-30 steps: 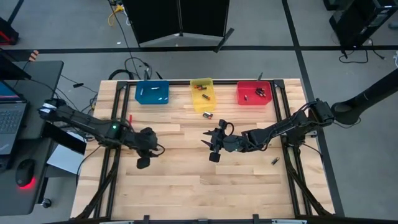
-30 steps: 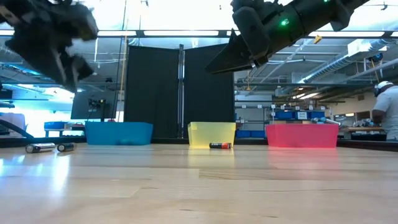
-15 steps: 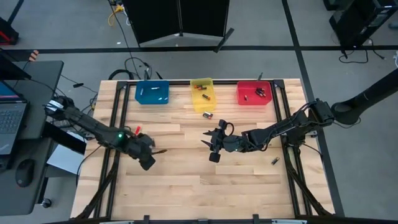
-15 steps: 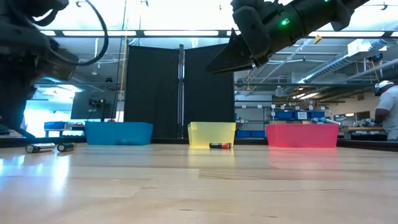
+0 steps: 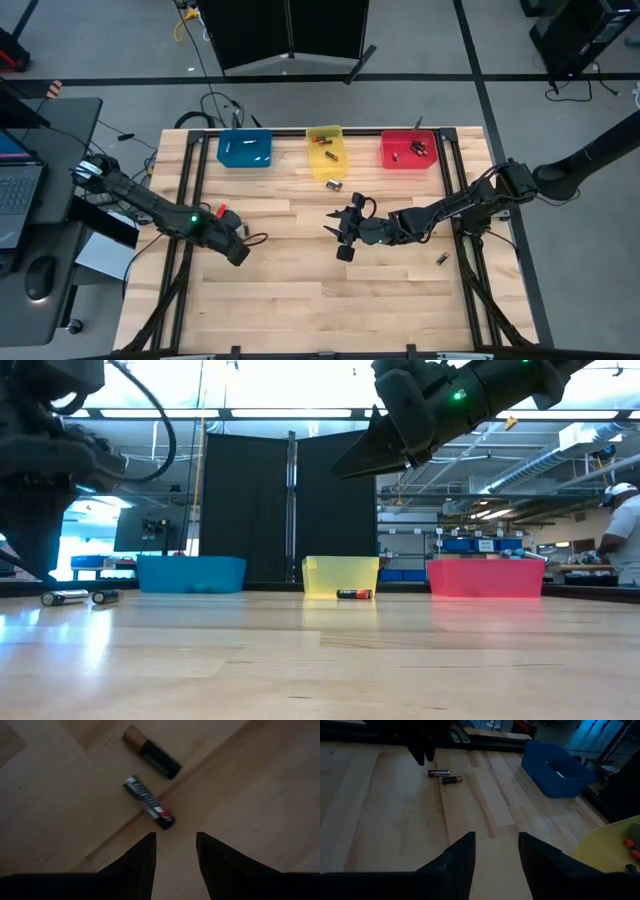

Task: Sort batteries
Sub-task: Put the bottom silver battery into the blue bin

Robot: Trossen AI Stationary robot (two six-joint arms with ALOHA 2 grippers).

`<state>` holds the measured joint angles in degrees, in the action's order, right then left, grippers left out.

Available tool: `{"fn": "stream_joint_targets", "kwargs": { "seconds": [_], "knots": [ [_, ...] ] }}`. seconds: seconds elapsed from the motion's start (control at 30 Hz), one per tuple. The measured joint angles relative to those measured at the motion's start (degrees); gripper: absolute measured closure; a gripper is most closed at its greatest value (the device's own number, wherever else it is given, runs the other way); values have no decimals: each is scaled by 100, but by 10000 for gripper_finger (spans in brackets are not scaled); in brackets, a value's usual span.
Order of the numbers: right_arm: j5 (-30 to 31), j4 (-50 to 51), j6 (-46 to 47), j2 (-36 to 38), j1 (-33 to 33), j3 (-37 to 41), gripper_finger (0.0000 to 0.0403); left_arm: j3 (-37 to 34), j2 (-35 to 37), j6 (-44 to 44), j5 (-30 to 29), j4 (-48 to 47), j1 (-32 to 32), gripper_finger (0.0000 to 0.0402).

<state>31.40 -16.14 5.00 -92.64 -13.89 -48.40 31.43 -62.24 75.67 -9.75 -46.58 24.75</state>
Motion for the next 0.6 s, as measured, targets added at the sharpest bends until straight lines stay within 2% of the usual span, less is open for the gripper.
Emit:
{"fn": "stream_joint_targets", "kwargs": {
  "seconds": [0.2,0.4,0.6],
  "knots": [
    [0,0,1,0,0,0,242,-359,-2,303,-7,93,-2,254],
    [0,-2,1,0,0,0,243,-531,-2,324,-111,743,-4,254],
    [-2,-4,1,0,0,0,243,-706,-2,324,-299,769,-4,254]
  ]
}}
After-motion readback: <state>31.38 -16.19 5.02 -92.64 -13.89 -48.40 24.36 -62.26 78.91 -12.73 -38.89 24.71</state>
